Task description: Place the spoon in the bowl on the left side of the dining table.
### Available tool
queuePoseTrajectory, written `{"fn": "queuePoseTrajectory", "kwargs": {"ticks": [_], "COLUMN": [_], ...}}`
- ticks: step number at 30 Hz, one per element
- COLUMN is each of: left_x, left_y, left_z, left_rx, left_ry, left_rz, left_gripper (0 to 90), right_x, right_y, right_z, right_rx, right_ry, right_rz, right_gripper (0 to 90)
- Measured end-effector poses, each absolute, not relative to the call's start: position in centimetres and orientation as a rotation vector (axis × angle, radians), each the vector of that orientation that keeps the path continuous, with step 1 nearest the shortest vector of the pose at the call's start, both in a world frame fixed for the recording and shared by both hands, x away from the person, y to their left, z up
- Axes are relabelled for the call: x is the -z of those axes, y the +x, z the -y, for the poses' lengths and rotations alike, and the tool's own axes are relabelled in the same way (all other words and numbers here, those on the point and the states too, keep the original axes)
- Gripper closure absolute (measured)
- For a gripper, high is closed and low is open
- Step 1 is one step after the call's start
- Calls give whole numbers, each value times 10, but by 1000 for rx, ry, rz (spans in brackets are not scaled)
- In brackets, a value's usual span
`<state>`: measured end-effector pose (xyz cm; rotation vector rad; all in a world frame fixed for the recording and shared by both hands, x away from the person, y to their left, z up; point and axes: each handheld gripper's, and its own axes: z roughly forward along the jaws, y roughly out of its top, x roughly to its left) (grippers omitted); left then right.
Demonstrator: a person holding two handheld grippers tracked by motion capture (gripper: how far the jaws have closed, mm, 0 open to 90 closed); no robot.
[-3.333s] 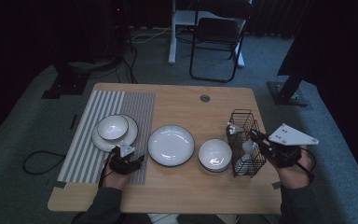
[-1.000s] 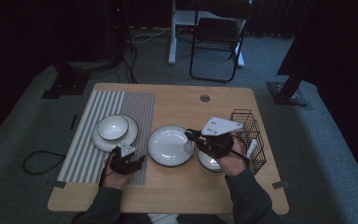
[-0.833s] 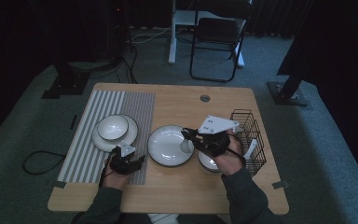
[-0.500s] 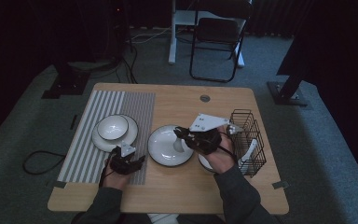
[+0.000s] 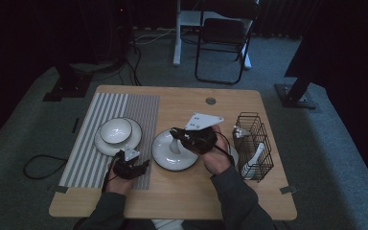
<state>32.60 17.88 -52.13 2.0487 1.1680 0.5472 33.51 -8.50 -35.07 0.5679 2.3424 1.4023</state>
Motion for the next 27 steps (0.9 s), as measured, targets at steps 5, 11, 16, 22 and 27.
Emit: {"fn": "queuePoseTrajectory", "kwargs": {"ticks": [5, 11, 16, 22, 27], "left_x": [521, 521, 521, 521, 521], "left_y": [326, 326, 326, 326, 326], "left_z": [-179, -179, -179, -179, -178], "left_rx": [-548, -547, -545, -544, -543], "left_ry": [2049, 2052, 2049, 2043, 2046], "left_rz": [-1168, -1167, -1169, -1173, -1170], "left_gripper": [497, 497, 497, 497, 497], "right_x": [353, 355, 356, 355, 355], "right_y": [340, 347, 353, 360, 365], "right_z": [78, 69, 59, 48, 37], "right_rx": [-1410, -1416, -1412, -1419, -1415], "right_ry": [576, 578, 572, 570, 549], "right_rz": [-2345, -2349, -2356, -2363, -2374], "right_gripper": [846, 846, 846, 846, 846]}}
